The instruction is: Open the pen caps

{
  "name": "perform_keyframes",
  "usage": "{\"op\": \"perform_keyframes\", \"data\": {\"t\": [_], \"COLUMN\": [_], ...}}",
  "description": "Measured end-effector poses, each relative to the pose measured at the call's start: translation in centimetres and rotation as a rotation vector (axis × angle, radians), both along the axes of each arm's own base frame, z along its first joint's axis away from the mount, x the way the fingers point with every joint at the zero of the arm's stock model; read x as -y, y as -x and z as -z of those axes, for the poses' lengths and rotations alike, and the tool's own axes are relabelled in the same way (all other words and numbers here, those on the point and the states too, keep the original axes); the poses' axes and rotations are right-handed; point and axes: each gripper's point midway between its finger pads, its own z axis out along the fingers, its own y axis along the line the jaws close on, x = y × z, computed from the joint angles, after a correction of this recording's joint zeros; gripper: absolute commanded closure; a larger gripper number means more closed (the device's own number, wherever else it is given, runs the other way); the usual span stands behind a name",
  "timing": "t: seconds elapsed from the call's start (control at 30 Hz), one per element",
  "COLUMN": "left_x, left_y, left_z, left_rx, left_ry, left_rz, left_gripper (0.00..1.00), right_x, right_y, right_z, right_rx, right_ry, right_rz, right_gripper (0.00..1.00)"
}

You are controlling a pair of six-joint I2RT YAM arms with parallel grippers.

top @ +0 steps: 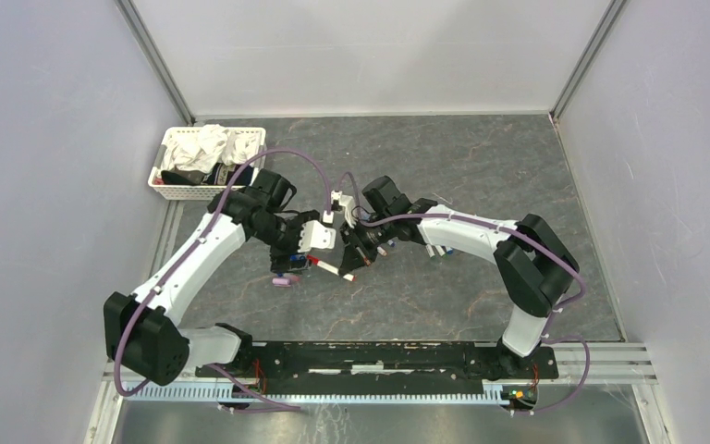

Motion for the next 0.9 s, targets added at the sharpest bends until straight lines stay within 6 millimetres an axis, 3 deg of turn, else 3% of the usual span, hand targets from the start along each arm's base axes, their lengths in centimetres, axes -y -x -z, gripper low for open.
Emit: {"op": "perform_keyframes", "data": {"t": [0.17,0.27,0.5,0.6,0.63,0.77,0.9], "left_x": [0.3,0.3,0.7,0.7,0.5,0.6,0.8], "left_y": [0.9,1.7,2.4,2.7,3.1,3.2,3.3], "left_z": [0.8,1.5,1.8,2.1,2.2,2.3,2.4], "left_rx": [-0.013,-0.037,-0.052,-0.069,-0.083,-0.091,-0.095], "left_ry": [-0.011,-0.020,-0.023,-0.031,-0.040,-0.044,-0.044], "left_rz": [0.047,0.063,0.093,0.103,0.108,0.114,0.123], "left_gripper": [0.22,0.30,0.72,0.94,0.97,0.98,0.98], "right_x": [-0.4,-0.5,-0.8,-1.0,-1.0,-1.5,-2.7], "right_y": [1.9,2.5,3.1,3.0,3.0,2.8,2.9], "right_z": [-1.3,-1.9,-3.0,-3.2,-3.2,-3.1,-2.3], "right_rx": [-0.071,-0.101,-0.134,-0.139,-0.143,-0.175,-0.210], "right_ry": [-0.070,-0.097,-0.142,-0.150,-0.151,-0.162,-0.162], "right_rz": [-0.084,-0.108,-0.139,-0.138,-0.136,-0.122,-0.120], "right_gripper": [1.00,1.00,0.97,0.80,0.73,0.62,0.63]}}
